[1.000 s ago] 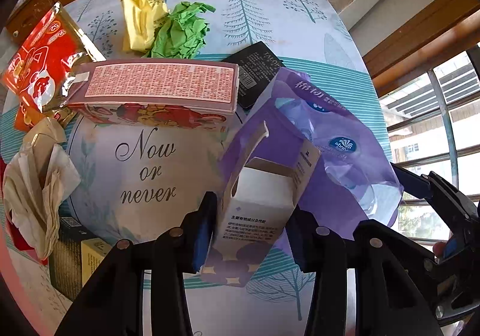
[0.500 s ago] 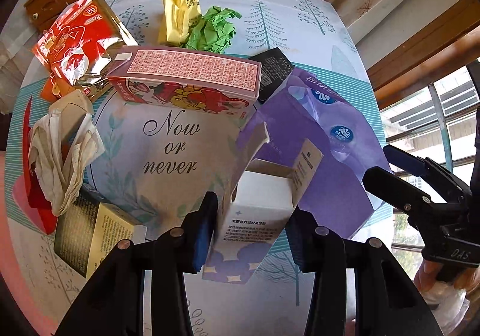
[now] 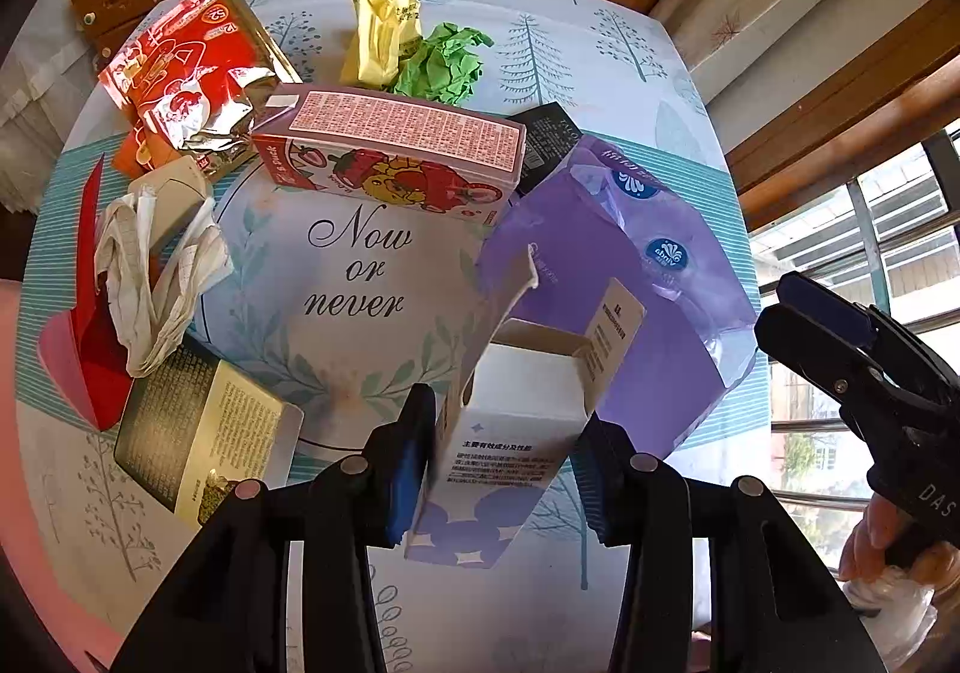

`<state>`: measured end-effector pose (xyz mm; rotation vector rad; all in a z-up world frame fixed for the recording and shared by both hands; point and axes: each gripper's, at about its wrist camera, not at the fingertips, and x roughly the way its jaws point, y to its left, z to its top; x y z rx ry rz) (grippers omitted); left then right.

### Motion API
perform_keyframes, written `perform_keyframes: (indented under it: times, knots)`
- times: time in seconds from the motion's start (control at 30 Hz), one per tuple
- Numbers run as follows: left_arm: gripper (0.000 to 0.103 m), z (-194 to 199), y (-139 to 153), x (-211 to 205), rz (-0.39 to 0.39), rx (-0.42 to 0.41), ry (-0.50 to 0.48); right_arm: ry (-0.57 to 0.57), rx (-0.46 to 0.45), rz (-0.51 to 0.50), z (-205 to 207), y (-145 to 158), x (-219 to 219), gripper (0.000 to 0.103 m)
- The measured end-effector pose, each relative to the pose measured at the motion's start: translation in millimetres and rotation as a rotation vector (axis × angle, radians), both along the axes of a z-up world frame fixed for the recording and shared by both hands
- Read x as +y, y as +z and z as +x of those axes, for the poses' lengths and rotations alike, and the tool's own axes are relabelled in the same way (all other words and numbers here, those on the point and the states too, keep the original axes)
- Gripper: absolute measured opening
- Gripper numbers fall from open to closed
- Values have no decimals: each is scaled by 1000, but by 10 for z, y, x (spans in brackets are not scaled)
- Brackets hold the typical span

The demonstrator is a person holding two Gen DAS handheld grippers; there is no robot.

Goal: Collect trash
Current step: 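Grasp the white carton with the left tool while the right tool grasps the purple tissue bag, then lift the white carton with the left tool while the right tool lifts the purple bag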

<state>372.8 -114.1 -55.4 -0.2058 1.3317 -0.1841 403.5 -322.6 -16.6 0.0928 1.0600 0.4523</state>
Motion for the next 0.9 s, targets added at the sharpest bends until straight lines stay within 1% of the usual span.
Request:
perform_keyframes:
  times: [0.03,0.07,0.13,0.2,0.23,0.37,0.53,0.6,0.63,0.7,0.77,0.9]
  knots:
    - [43,-16,18,13,1,-3,2,11,-5,3,-23,30,17,50]
    - [43,-36,37,25,0,-6,3,19,-11,2,-43,58,37,45]
    - [43,-55,71,37,-1,-11,9,35,-19,7,-71,113,76,43]
    - [43,-74,108,56,-8,-16,13,52,-22,20,-94,158,111,38]
    - [43,-82,124,65,-11,-19,16,64,-24,24,-104,180,133,36]
    - [43,-92,171,74,-20,-24,25,111,-25,17,-128,213,236,36]
    - [43,-94,165,56,-22,-14,33,129,-8,-18,-97,135,309,36]
    - [43,-99,157,53,-22,-10,35,133,-1,-36,-66,77,334,33]
    - [43,-97,149,46,-21,-9,35,132,6,-46,-45,44,337,30]
    - [43,-91,137,44,-17,-8,35,123,29,-53,1,-27,326,29]
    - [43,-87,131,42,-17,-8,36,110,52,-49,43,-92,301,23]
    - [43,-76,128,38,-20,-9,34,92,69,-61,96,-164,268,21]
